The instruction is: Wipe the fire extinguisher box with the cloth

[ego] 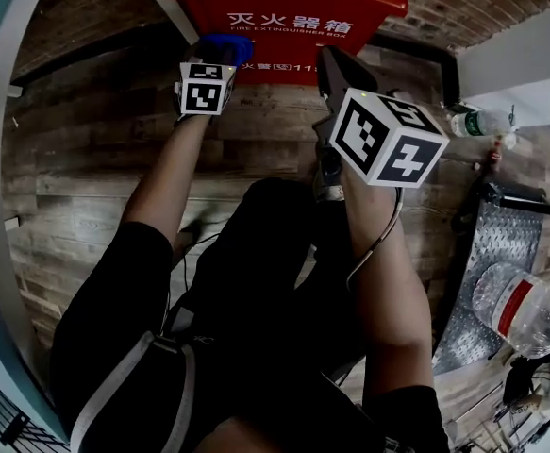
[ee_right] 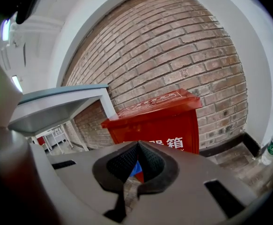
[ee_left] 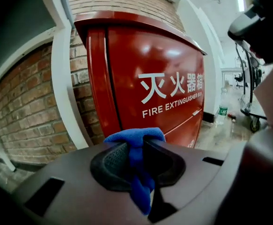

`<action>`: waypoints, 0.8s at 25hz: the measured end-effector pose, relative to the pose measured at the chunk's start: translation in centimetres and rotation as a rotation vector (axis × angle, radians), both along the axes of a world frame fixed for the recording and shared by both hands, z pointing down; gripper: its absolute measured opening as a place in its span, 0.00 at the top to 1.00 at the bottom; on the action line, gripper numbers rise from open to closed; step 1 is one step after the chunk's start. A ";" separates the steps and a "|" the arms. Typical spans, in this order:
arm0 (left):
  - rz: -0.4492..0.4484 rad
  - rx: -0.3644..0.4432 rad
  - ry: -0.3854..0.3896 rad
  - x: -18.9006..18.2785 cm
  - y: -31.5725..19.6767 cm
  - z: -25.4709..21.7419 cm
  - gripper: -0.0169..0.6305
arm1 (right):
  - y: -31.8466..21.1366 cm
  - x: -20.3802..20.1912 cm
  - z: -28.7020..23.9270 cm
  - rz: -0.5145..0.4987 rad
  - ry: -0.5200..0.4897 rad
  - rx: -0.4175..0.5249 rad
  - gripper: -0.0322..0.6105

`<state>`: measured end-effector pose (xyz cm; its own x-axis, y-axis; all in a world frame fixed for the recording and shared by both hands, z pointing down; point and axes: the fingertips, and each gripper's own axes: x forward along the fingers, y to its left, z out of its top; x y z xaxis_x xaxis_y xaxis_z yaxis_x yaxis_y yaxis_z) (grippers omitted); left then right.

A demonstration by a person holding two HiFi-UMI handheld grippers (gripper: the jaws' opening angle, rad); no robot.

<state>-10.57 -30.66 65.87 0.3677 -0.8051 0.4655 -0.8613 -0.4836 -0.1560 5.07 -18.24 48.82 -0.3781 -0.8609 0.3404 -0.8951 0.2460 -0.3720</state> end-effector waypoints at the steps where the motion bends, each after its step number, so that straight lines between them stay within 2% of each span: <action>1: 0.009 0.006 -0.032 0.1 0.0 0.5 0.86 | 0.1 0.0 0.1 0.001 0.002 -0.003 0.93; 4: 0.029 0.003 -0.091 0.2 0.0 2.1 0.86 | 0.2 0.3 0.3 0.011 0.008 -0.012 0.93; 6: 0.039 0.029 -0.134 0.2 0.0 2.5 0.86 | 0.4 0.3 0.3 0.005 0.029 -0.011 0.93; 9: 0.031 0.046 -0.138 0.3 0.0 2.6 0.86 | 0.9 0.5 0.6 -0.005 0.055 -0.015 0.93; 11: 0.029 0.027 -0.100 0.8 0.2 2.7 0.86 | 1.3 1.1 0.7 0.003 0.058 -0.018 0.93; 14: 0.026 -0.032 0.000 2.9 0.6 2.8 0.86 | 1.8 2.2 0.6 0.021 0.061 -0.016 0.93; 16: -0.037 -0.045 0.055 3.3 0.5 2.7 0.86 | 2.2 3.0 0.5 0.036 0.058 -0.014 0.93; 20: -0.131 -0.035 0.119 3.4 0.6 2.6 0.86 | 2.9 4.4 0.2 0.057 0.044 -0.011 0.93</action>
<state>-7.19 -30.10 68.48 0.3150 -0.8335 0.4539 -0.9285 -0.3697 -0.0343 9.46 -15.32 49.06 -0.3133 -0.8765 0.3655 -0.9230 0.1906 -0.3342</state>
